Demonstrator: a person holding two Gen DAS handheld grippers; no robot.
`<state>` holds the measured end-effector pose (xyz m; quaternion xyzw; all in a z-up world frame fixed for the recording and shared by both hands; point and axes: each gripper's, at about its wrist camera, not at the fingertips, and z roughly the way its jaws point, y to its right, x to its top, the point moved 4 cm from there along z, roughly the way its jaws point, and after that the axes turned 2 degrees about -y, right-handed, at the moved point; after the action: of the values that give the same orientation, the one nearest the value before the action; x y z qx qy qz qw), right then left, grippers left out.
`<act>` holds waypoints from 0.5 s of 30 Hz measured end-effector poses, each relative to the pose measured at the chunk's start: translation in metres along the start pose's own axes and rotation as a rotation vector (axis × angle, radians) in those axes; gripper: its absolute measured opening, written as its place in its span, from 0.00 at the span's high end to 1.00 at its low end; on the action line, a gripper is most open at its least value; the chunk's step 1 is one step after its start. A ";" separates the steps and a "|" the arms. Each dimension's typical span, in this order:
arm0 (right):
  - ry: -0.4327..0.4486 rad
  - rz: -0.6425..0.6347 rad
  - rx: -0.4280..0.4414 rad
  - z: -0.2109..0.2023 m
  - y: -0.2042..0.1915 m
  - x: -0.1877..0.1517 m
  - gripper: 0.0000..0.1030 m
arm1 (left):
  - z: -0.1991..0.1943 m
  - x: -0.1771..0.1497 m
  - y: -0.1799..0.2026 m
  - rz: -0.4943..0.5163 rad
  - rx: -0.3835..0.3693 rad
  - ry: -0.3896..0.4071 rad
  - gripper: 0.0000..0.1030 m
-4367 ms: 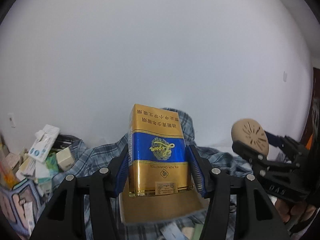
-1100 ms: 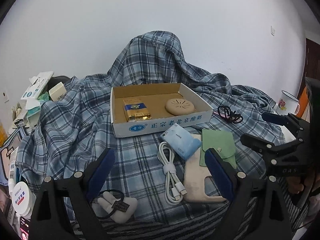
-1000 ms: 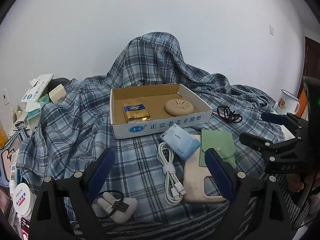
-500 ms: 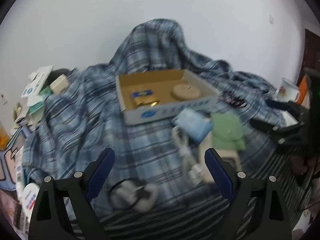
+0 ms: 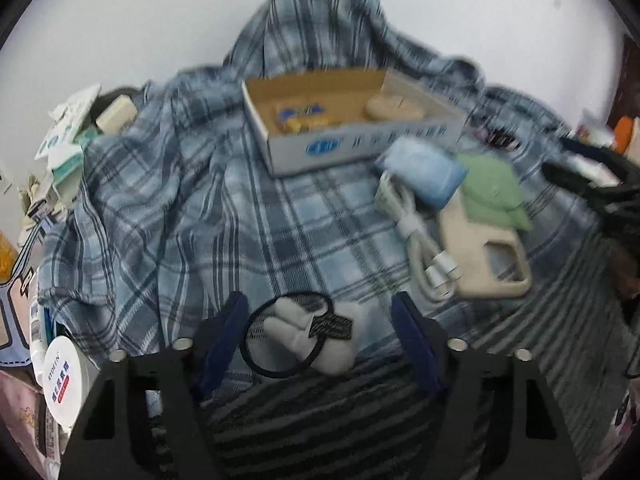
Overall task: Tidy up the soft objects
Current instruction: 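Grasp the white earbud case with black cord with the left tool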
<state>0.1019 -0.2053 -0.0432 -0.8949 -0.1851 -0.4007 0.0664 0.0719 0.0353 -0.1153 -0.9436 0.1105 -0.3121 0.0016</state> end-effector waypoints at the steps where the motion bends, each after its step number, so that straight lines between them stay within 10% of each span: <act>1: -0.001 0.001 0.001 0.000 0.001 0.000 0.04 | 0.005 -0.001 0.000 0.002 0.014 -0.025 0.34; 4: -0.002 0.003 0.002 0.001 0.001 0.000 0.04 | 0.008 -0.002 -0.002 -0.007 0.007 -0.034 0.37; 9: 0.002 0.000 0.002 0.001 0.001 -0.001 0.04 | 0.012 -0.003 -0.005 -0.025 -0.016 -0.052 0.72; 15: -0.005 0.002 0.004 0.001 0.000 -0.002 0.04 | -0.035 0.010 0.009 -0.014 -0.022 0.175 0.78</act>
<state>0.1018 -0.2054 -0.0452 -0.8959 -0.1850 -0.3981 0.0680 0.0568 0.0268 -0.0820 -0.9135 0.1068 -0.3920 -0.0205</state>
